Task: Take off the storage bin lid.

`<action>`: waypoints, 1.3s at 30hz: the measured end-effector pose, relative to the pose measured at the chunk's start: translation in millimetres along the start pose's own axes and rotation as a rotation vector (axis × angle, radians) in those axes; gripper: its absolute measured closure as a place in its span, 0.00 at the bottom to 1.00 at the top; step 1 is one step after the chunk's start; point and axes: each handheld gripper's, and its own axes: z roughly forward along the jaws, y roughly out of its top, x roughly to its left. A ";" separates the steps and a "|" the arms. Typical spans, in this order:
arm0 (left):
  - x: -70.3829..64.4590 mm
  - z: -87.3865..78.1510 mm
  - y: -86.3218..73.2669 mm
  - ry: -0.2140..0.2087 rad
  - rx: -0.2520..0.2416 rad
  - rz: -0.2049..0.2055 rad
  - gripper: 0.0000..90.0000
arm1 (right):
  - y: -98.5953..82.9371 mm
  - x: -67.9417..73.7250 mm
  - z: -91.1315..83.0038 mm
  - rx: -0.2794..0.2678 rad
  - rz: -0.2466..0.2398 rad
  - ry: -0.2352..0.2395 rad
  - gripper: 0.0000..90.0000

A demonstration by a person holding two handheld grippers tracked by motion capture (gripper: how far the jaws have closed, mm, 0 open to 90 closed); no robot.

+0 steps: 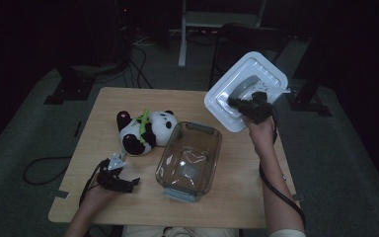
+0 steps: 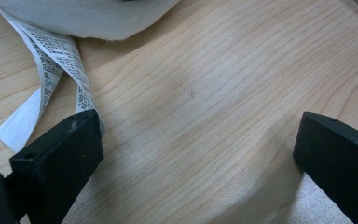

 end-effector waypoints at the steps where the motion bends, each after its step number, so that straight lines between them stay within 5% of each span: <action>1: 0.0 0.0 0.0 0.000 0.000 0.000 0.02 | -2.7 -4.4 2.8 0.009 0.008 -0.011 0.96; 8: -0.1 0.1 0.0 0.001 -0.002 -0.001 0.02 | -25.7 -29.4 19.5 0.028 0.090 -0.058 0.96; 16: 0.0 0.0 0.0 0.001 0.000 0.001 0.02 | -53.1 -39.1 38.7 0.068 0.141 -0.102 0.96; 28: 0.0 0.0 0.0 0.001 0.000 0.001 0.02 | -97.0 -47.7 68.6 0.141 0.212 -0.082 0.96; 39: 0.1 0.0 0.0 0.001 0.000 0.002 0.02 | -118.5 -61.1 88.0 0.209 0.283 -0.046 0.95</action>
